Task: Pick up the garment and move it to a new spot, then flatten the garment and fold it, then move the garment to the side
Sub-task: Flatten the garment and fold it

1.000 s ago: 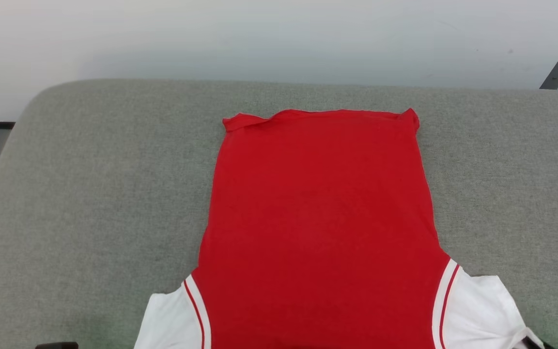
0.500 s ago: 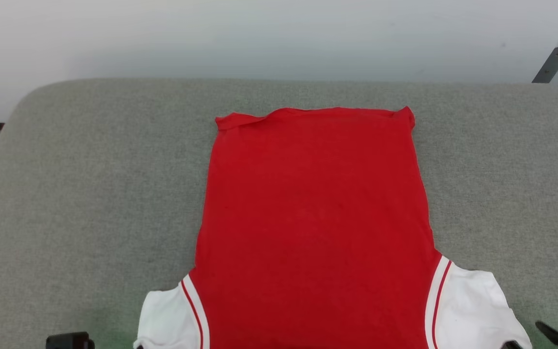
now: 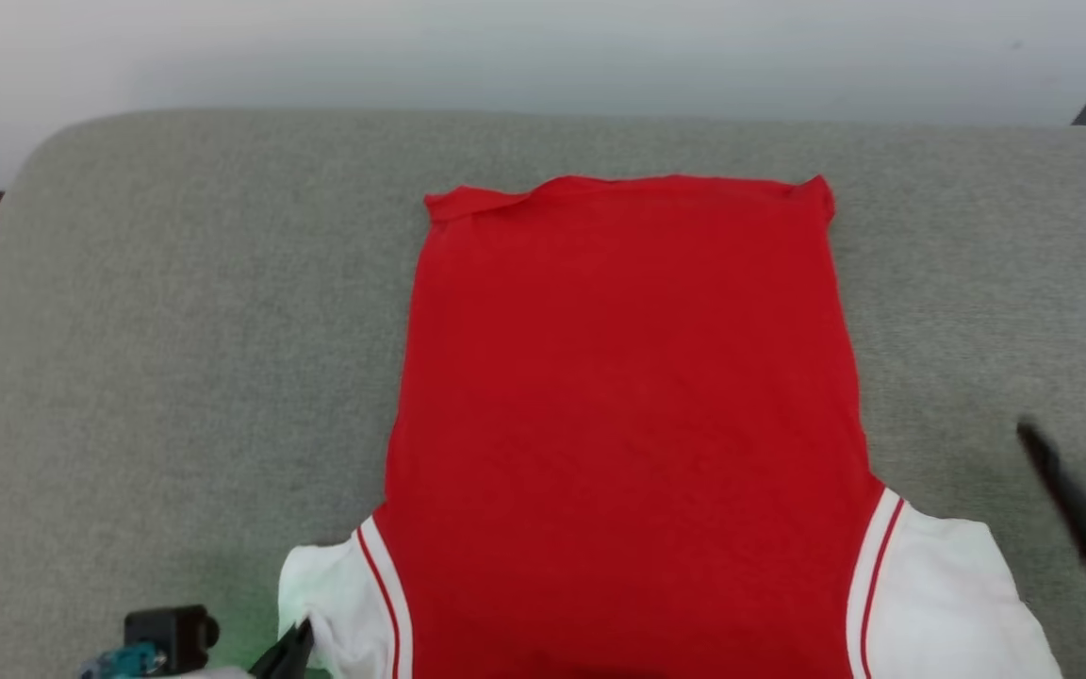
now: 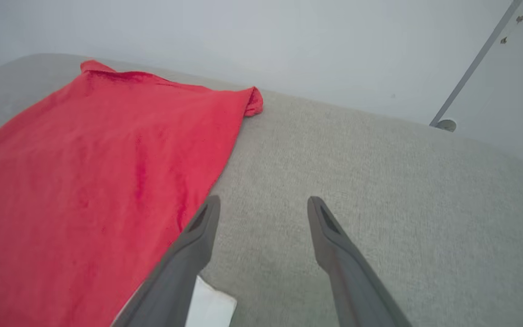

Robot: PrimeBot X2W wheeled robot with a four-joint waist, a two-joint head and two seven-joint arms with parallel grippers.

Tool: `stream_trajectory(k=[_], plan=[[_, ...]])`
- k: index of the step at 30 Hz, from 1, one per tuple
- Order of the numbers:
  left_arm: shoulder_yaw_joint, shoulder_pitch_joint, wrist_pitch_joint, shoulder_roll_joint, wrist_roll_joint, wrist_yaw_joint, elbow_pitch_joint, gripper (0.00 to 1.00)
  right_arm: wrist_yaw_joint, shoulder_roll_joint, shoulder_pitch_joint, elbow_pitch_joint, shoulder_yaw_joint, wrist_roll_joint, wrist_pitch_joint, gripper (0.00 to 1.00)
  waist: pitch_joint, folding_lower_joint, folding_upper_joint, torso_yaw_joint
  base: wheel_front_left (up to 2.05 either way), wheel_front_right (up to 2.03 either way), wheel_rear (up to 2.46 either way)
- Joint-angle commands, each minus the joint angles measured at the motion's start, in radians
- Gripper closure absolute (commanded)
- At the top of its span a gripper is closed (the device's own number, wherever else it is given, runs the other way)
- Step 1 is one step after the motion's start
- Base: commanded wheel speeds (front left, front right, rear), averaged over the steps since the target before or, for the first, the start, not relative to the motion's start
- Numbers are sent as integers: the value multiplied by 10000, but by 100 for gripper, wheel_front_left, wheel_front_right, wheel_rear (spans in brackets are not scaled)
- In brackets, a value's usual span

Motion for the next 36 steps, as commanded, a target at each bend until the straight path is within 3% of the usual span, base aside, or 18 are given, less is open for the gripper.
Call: stream_trajectory(k=[1,8,16,23,35,36], plan=[[-23,-196,20,-127,125,-54,-10,100,-7,141,-655,107,-126,15,293,0,258,0,-1,246,0,0,0],[-279,-928,274,-685,538,-330,149,100,-7,533,-3837,1744,110,181,1842,0,837,0,-1,1028,0,0,0],[-636,-1823,640,-1444,933,-869,707,100,-5,859,-6807,4674,475,364,3942,0,1484,0,-1,2054,0,0,0],[-874,-2434,844,-2054,1162,-1337,1239,100,-5,1019,-8639,7119,401,-119,5368,0,2066,0,-1,2759,0,0,0],[-1071,-3000,893,-2862,1281,-1912,2256,100,-5,1532,-10340,10140,37,-1418,6540,0,2780,0,-1,3450,0,0,0],[-1077,-3006,887,-2893,1272,-1928,2344,100,-2,1595,-10374,10298,139,-1510,6710,14,2804,0,-1,3464,0,0,0]])
